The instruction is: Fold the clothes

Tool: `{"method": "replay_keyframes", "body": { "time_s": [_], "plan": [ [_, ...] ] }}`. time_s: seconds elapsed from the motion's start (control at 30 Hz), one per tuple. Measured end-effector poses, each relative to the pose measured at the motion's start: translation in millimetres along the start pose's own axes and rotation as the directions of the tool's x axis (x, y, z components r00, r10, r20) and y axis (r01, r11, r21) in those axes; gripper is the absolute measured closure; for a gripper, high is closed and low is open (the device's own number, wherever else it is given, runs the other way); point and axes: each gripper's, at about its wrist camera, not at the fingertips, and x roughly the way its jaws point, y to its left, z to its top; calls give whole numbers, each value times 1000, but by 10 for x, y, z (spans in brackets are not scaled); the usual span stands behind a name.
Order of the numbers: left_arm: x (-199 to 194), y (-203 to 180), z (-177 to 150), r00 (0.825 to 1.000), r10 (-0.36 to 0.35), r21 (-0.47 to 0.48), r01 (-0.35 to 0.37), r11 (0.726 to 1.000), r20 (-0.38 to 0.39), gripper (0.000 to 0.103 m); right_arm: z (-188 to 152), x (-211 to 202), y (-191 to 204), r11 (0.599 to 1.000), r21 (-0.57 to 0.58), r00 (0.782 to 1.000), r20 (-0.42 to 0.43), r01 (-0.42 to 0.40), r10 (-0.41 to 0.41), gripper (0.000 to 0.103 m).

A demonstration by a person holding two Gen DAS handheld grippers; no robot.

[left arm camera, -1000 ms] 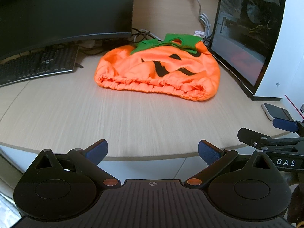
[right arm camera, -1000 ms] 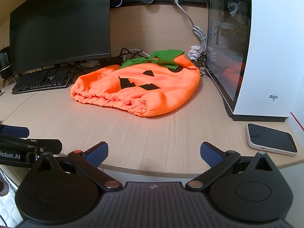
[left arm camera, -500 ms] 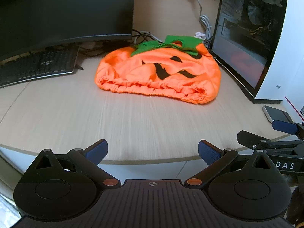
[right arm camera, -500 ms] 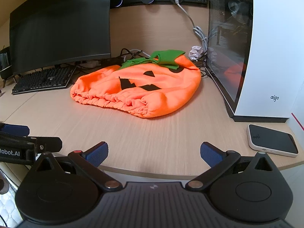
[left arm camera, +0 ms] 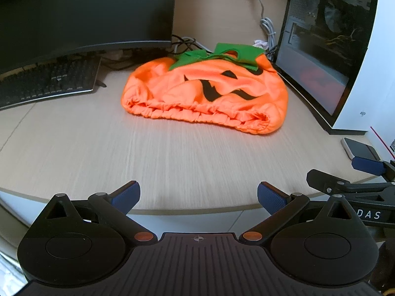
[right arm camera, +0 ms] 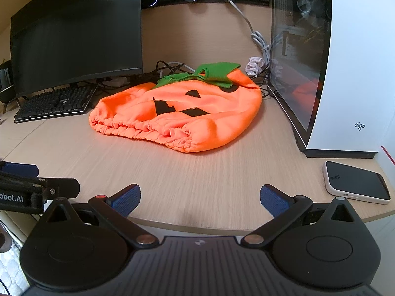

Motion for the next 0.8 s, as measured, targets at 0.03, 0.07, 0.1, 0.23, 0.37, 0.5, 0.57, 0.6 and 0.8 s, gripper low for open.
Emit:
{"method": "replay_keyframes", "body": {
  "time_s": [0.03,0.07,0.1,0.23,0.37,0.5,0.57,0.6,0.8],
  "plan": [
    [12,5,2,1000,-2,-2,2,1000,-3,0,1,8,1,1000,0,1000,-2,0,0,0],
    [26,10,5,1000,-3,-3,3,1000,-7,0,1,20,0,1000,1,1000,-5,0,0,0],
    [41,16,10,1000,-5,-5,5,1000,-12,0,1,33,0,1000,2,1000,-8,0,0,0],
    [86,41,24,1000,-16,-14,16,1000,-21,0,1,86,10,1000,1,1000,-21,-2,2,0],
    [111,55,39,1000,-19,-17,19,1000,-21,0,14,110,16,1000,0,1000,-22,1,-1,0],
    [129,62,50,1000,-22,-21,21,1000,-22,0,26,135,22,1000,-1,1000,-23,4,-4,0],
    [130,74,53,999,-24,-23,23,999,-22,0,33,147,25,1000,-1,1000,-24,6,-6,0],
    [130,81,57,999,-25,-24,24,999,-21,0,36,152,28,1000,-1,1000,-24,7,-7,0],
    [184,172,89,999,-39,-24,38,999,-36,0,50,189,83,1000,2,999,-34,19,-19,0]
  ]
}}
